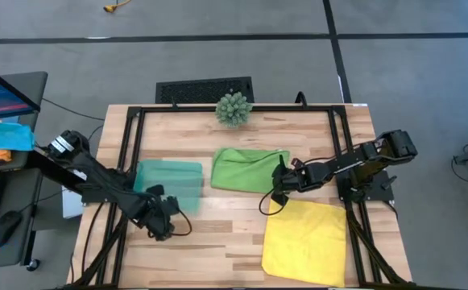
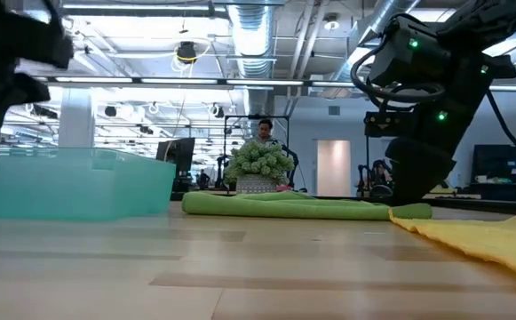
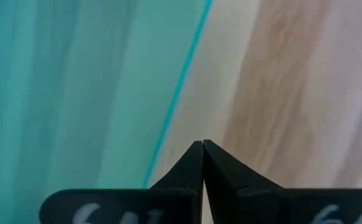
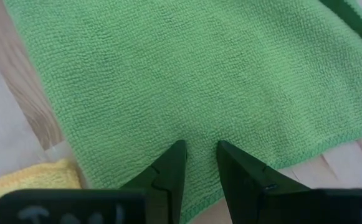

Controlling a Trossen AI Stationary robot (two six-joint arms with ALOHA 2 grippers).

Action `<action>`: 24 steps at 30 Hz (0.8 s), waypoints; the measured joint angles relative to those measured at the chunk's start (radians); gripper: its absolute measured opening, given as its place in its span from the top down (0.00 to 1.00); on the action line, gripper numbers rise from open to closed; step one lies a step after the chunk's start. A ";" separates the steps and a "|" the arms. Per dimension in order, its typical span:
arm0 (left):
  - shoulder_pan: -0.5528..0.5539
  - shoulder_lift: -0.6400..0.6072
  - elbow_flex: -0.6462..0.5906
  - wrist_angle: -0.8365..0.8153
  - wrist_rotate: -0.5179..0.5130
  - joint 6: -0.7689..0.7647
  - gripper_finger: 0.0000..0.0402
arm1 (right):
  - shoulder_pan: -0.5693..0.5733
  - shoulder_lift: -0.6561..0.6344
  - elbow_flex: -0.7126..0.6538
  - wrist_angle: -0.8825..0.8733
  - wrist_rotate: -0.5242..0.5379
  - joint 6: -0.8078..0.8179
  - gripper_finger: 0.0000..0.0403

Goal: Roll microfiber towels into tight, uniform cylinder then place into a basket
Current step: Fold the green towel

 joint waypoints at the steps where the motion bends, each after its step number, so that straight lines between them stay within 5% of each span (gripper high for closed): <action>1: 0.010 0.000 -0.016 -0.003 -0.001 0.000 1.00 | 0.000 0.000 0.000 0.000 0.000 -0.004 0.71; 12: 0.240 0.000 -0.120 0.010 -0.191 0.036 1.00 | -0.019 0.002 0.000 0.020 -0.003 -0.028 0.71; 24: 0.591 0.000 -0.201 0.136 -0.328 0.305 1.00 | -0.026 0.002 0.000 0.024 -0.003 -0.028 0.71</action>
